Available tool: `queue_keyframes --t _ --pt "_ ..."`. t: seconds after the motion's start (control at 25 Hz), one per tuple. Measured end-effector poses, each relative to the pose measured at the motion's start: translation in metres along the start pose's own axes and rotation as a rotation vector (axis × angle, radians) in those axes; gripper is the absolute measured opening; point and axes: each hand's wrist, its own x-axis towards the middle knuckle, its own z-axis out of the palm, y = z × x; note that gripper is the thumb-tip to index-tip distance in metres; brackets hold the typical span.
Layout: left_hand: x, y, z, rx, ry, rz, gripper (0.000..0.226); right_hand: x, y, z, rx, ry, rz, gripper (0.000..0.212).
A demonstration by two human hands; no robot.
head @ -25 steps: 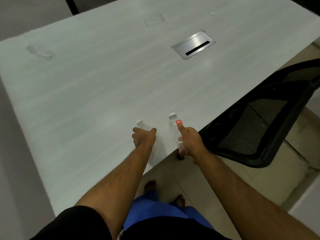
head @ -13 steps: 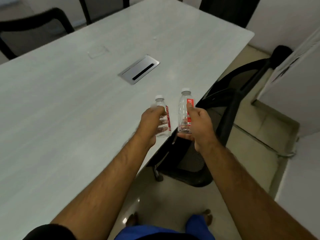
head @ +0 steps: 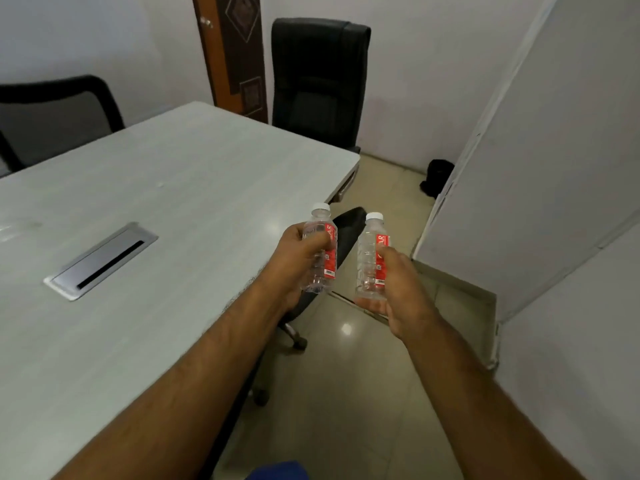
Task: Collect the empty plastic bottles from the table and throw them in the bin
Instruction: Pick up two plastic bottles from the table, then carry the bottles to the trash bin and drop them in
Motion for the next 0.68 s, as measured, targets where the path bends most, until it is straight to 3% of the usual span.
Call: queue_keyframes --t 0.24,0.68 --pt "0.197 0.01 0.076 0.022 -0.075 -0.034 0.033 0.185 -0.042 -0.045 -0.016 0.103 0.015 0.033" --pt "0.537 0.079 0.193 0.076 -0.141 -0.116 0.019 0.502 -0.172 -0.078 -0.069 0.188 -0.049 0.037"
